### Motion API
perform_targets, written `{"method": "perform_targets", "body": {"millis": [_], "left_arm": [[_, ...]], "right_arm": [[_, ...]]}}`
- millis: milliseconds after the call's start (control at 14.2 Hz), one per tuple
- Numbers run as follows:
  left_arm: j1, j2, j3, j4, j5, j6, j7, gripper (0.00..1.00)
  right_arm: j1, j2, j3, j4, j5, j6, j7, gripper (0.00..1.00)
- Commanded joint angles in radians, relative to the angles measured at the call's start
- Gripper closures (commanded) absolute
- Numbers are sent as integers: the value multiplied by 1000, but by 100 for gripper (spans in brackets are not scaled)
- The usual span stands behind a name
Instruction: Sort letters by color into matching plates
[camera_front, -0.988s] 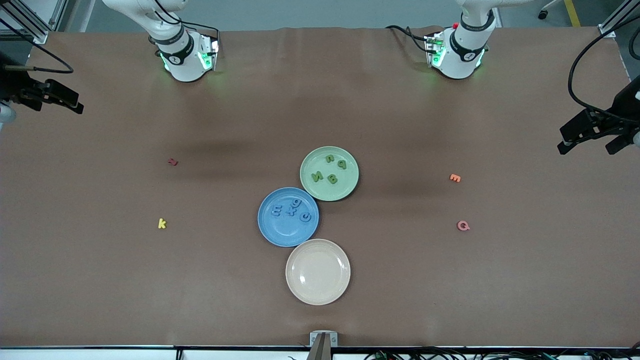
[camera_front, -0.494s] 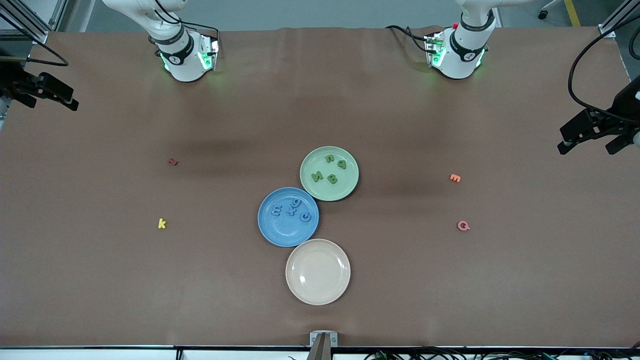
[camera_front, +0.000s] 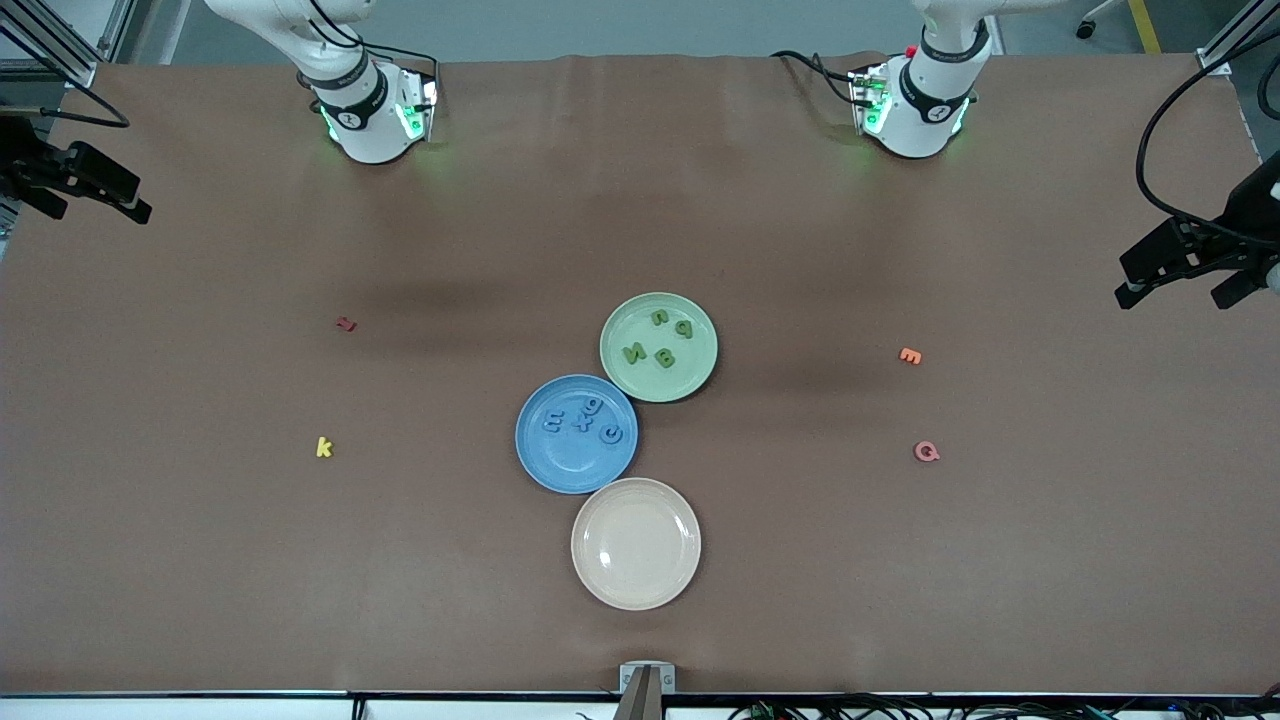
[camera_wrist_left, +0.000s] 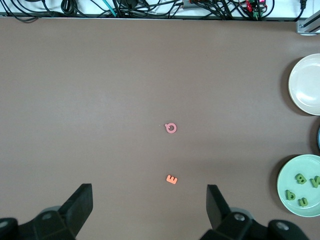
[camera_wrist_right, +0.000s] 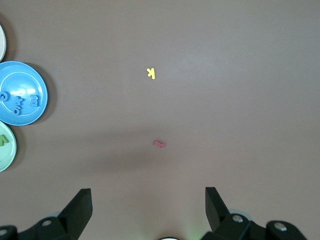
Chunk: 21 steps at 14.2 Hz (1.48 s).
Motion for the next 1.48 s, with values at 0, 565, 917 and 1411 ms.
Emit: {"method": "perform_targets", "body": {"millis": [0, 565, 917, 1411], "left_arm": [[5, 8, -5, 27, 3, -25, 19, 0], [5, 8, -5, 27, 2, -25, 19, 0], [5, 8, -5, 27, 2, -25, 19, 0], [6, 8, -5, 27, 3, -25, 21, 0]], "right_arm": [[-18, -12, 17, 11, 15, -7, 12, 0], [-15, 56, 17, 102, 15, -64, 11, 0], [-14, 66, 18, 107, 14, -62, 8, 0], [-15, 73, 18, 103, 6, -62, -2, 0]]}}
